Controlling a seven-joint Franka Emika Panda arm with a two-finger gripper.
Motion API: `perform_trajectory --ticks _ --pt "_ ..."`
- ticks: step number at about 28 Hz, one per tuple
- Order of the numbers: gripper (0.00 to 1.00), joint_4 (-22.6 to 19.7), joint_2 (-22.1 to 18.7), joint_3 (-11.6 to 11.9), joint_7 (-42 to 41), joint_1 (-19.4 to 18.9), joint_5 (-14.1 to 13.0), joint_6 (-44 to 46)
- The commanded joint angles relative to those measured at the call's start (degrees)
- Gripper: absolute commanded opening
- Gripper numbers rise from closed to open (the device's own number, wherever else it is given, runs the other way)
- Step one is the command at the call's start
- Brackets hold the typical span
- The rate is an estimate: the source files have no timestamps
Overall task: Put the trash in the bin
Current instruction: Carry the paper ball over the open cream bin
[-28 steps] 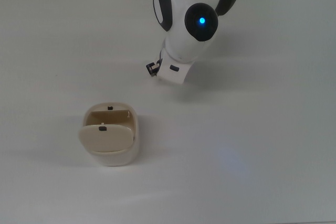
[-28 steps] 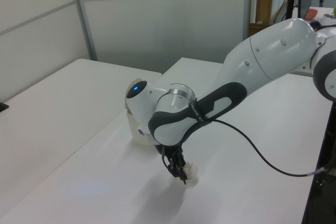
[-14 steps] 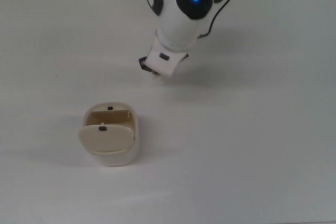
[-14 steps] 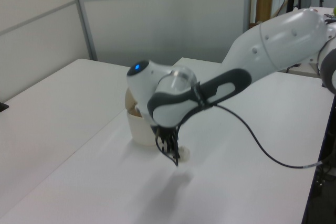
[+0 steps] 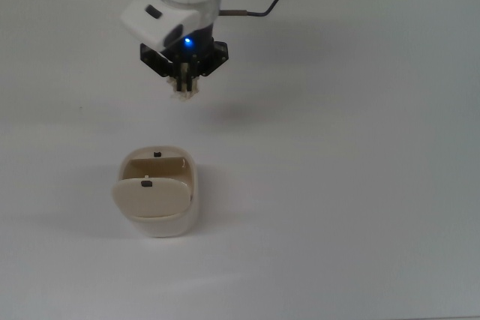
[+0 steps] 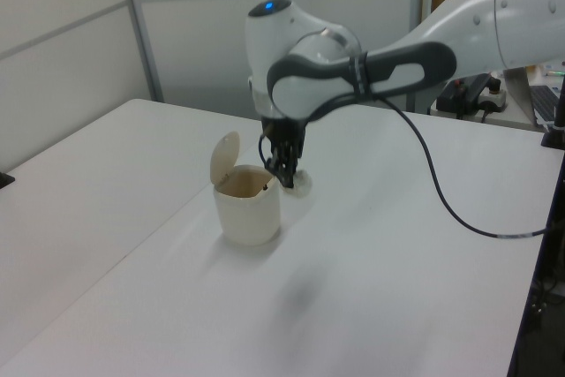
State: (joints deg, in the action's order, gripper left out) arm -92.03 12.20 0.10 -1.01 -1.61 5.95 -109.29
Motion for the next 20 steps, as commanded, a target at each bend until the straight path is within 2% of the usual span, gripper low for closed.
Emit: perform_trajectory --ticks 1,2,8,14,19,20 --pt "0.01 1.6 1.2 0.0 1.5 1.3 -2.7 -7.1" --pt "0.01 1.6 2.1 0.0 2.2 1.4 -3.0 -11.1" --pt "0.01 1.6 4.8 0.1 5.3 2.5 -2.6 -22.3" --pt "0.04 1.7 6.3 0.2 4.9 3.5 -2.0 -27.1" --pt "0.20 1.7 6.8 0.3 5.1 3.7 -1.5 -29.7" --pt "0.39 1.7 6.9 0.3 5.2 3.7 -1.4 -29.9"
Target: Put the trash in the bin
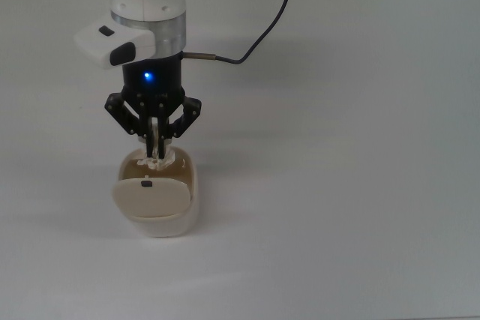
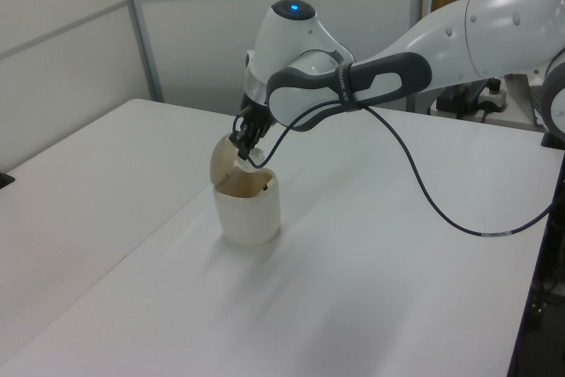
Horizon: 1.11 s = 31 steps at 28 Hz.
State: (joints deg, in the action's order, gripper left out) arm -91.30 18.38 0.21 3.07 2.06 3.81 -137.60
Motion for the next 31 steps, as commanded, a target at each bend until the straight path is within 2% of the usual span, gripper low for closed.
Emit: perform_trajectory --ticks 1,2,8,15,20,27,31 --pt "0.63 1.0 0.6 0.2 1.2 0.0 0.7 -1.5" --pt "1.00 1.0 0.6 0.2 1.3 0.0 0.7 -1.5" --pt "1.00 0.9 0.1 0.2 1.6 -0.2 0.7 -1.1" --pt "1.00 0.7 -1.9 0.1 5.8 -0.2 0.7 0.7" --pt "1.00 0.7 -4.6 -0.3 5.5 -0.6 0.7 11.5" --pt "1.00 0.7 -9.3 -0.6 5.3 -1.5 1.2 33.8" --pt "1.00 0.7 -10.9 -0.6 5.2 -1.4 1.0 36.0"
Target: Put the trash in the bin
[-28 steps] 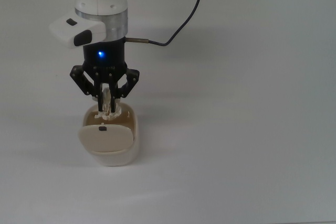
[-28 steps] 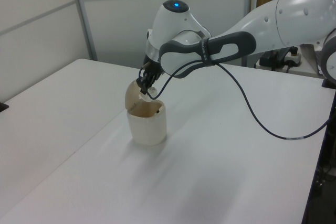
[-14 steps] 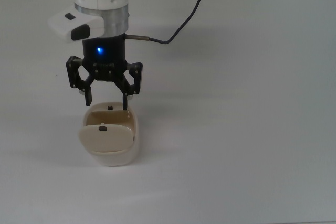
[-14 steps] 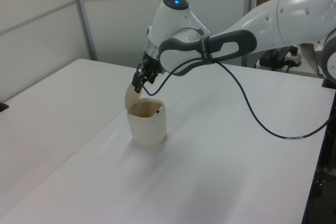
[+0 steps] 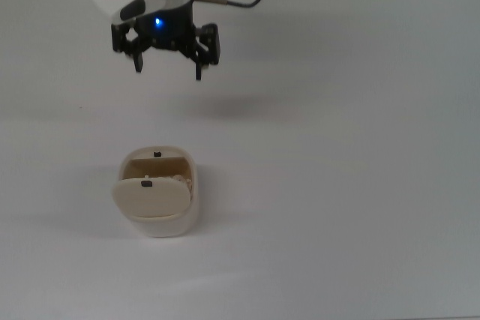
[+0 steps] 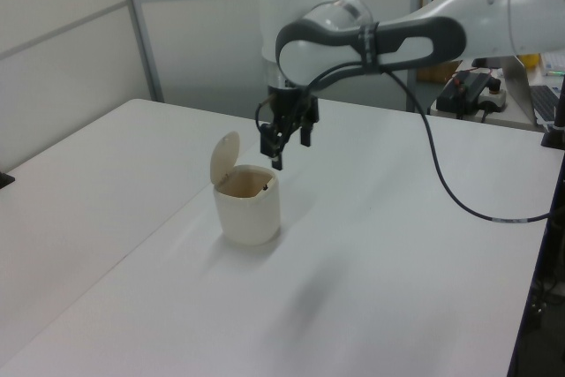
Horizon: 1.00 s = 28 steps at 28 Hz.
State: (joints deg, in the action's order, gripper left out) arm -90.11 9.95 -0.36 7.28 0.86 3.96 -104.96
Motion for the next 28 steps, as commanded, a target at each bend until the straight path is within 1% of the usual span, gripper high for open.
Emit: perform_trajectory --ticks 1,3,4,9,15,28 --pt "1.00 -0.6 -2.9 0.0 1.0 -0.2 0.8 3.6" --pt "1.00 -0.6 -3.7 0.3 1.0 -0.2 0.5 4.4" --pt "1.00 -0.6 -4.8 0.5 1.0 0.0 0.1 5.5" --pt "1.00 -1.0 -7.7 0.5 0.4 0.1 0.1 10.0" --pt "1.00 -1.1 -7.8 -0.1 0.4 -0.2 0.1 10.7" --pt "1.00 -1.2 -7.9 -0.1 0.1 -0.2 0.0 10.7"
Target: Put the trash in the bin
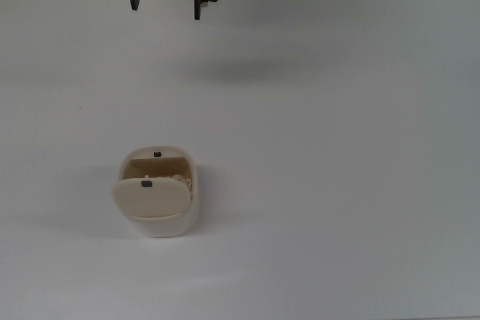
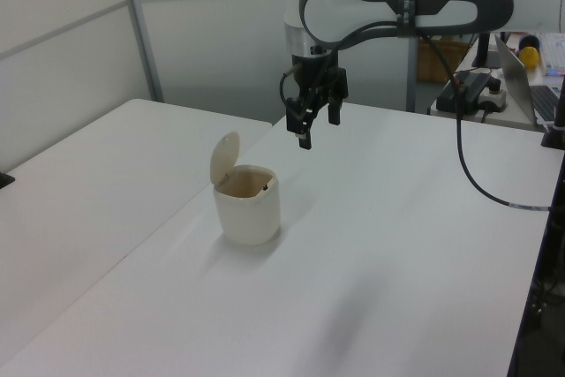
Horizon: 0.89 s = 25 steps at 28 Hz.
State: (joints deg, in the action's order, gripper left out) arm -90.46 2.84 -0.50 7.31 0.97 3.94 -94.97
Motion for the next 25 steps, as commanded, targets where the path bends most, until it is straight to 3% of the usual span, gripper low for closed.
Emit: perform_trajectory --ticks 1,13,25 --pt "1.00 -0.9 -0.8 0.1 -0.3 -0.4 0.0 0.8" --pt "1.00 -1.4 -1.0 0.1 -6.4 -0.4 0.0 2.3" --pt "1.00 -1.4 -0.8 0.2 -6.8 -0.3 0.0 2.3"
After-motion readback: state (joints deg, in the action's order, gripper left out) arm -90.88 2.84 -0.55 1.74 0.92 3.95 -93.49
